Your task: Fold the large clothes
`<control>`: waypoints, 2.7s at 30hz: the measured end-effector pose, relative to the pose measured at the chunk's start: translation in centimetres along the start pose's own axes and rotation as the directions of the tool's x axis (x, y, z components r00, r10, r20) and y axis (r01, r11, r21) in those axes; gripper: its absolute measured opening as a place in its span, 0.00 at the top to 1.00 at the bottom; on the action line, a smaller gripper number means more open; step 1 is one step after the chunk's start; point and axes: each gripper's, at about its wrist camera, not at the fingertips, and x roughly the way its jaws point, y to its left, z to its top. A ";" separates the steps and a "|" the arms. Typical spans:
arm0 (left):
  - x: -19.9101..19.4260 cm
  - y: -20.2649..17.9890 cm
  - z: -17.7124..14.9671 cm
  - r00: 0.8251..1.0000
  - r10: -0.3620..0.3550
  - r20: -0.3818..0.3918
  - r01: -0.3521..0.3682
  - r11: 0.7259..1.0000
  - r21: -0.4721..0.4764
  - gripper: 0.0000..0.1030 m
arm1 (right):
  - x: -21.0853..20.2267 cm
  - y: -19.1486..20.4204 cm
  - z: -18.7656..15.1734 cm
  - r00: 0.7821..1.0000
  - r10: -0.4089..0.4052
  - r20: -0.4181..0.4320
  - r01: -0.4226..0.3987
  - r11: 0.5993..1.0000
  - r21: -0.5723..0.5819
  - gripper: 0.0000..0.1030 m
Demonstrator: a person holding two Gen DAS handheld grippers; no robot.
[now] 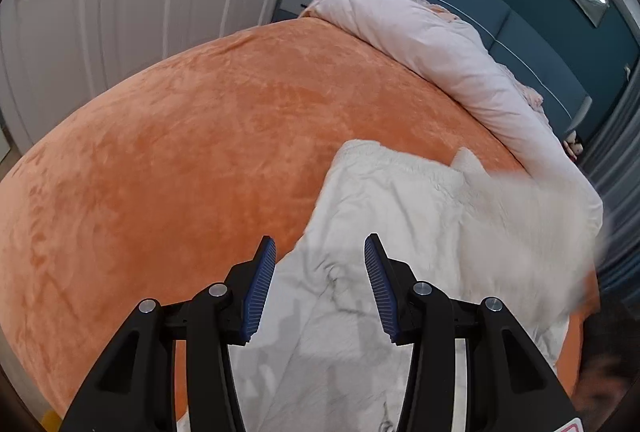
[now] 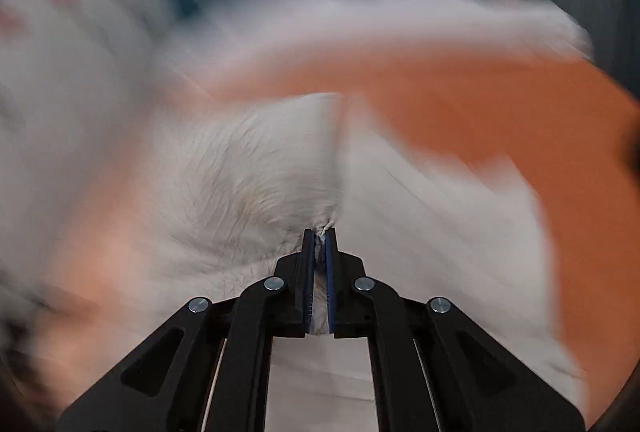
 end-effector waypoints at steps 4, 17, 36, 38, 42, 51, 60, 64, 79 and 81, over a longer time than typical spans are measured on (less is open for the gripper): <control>1.6 -2.5 0.6 1.000 -0.013 -0.009 0.013 0.998 0.057 0.57 | 1.8 -5.2 -3.1 0.991 0.109 -0.073 -0.092 0.975 0.202 0.95; 9.7 -8.6 1.7 0.996 0.010 -0.090 -0.001 0.995 0.105 0.57 | -3.3 3.2 0.4 0.966 0.212 0.147 -0.203 0.977 -0.069 0.88; 16.4 -6.6 -1.8 0.992 0.119 -0.045 -0.109 0.977 0.184 0.25 | 2.7 -2.2 -1.6 0.991 0.089 0.102 -0.098 0.991 0.087 1.00; 16.5 -6.8 -1.9 0.991 0.126 -0.041 -0.116 0.974 0.193 0.24 | 4.5 -3.2 -2.7 0.995 0.098 0.034 -0.101 0.991 0.085 1.00; 16.3 -6.7 -1.6 0.990 0.135 -0.048 -0.123 0.973 0.195 0.24 | 4.2 -2.7 -2.3 0.997 0.078 0.006 -0.079 0.994 0.076 1.00; 6.6 -2.9 -4.8 0.991 0.110 -0.081 -0.095 0.981 0.169 0.26 | -7.5 -6.3 -8.8 0.991 0.128 0.049 -0.130 0.991 0.037 0.85; -5.2 3.8 -12.0 0.980 0.144 -0.137 -0.116 0.974 0.194 0.22 | -17.7 -12.1 -19.8 0.999 0.044 0.014 -0.044 0.999 0.030 0.54; -8.9 7.2 -15.0 0.972 0.120 -0.204 -0.091 0.985 0.146 0.20 | -20.3 -14.1 -24.6 0.999 0.015 -0.030 -0.014 0.999 0.039 0.44; -13.4 11.2 -20.2 0.956 0.083 -0.280 -0.064 0.995 0.075 0.18 | -20.8 -17.5 -31.2 0.984 0.107 -0.145 -0.080 0.981 0.178 0.34; -12.9 11.3 -20.1 0.955 0.063 -0.289 -0.048 0.997 0.057 0.18 | -20.2 -17.5 -31.1 0.978 0.132 -0.161 -0.099 0.976 0.194 0.33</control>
